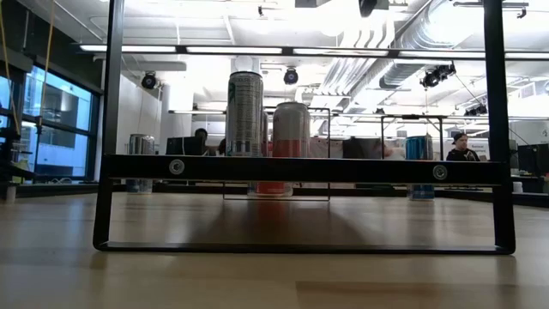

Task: Place canned beverage on shelf
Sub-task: Put the top white pink soda can on the shelf aligned with the other white pink soda can

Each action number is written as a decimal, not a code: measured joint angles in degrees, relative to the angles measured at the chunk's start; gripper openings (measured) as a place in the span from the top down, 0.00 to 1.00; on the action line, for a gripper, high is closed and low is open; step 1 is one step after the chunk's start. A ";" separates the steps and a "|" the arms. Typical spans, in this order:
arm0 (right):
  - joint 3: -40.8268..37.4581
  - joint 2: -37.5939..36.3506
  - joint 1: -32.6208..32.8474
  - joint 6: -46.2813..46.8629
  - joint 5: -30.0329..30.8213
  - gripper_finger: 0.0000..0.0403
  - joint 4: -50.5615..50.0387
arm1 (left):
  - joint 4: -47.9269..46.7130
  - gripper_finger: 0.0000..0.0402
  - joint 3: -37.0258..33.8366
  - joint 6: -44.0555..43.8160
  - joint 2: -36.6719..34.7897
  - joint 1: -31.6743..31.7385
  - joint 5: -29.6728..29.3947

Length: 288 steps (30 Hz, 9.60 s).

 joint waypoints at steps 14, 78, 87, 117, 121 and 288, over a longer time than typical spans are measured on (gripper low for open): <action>0.00 0.00 -0.01 1.20 0.20 1.00 0.58 | -0.95 1.00 0.07 1.53 -2.38 0.27 0.80; 76.17 70.01 -19.28 32.09 28.16 0.03 -69.01 | -1.20 1.00 0.07 0.52 -2.41 0.19 0.05; 76.15 70.03 -19.30 32.78 29.20 0.03 -70.28 | -1.18 1.00 0.07 0.52 -2.41 0.19 -0.08; 76.06 72.06 -19.69 33.30 29.51 0.39 -72.92 | -1.14 1.00 0.07 -0.95 -2.40 0.19 -0.10; 76.08 72.00 -19.69 30.78 28.71 0.39 -73.09 | -1.14 1.00 0.07 -0.94 -2.41 0.20 -0.10; 79.61 49.15 14.07 -22.66 27.06 0.24 -94.22 | -11.15 0.42 0.04 1.56 -2.33 0.16 -20.23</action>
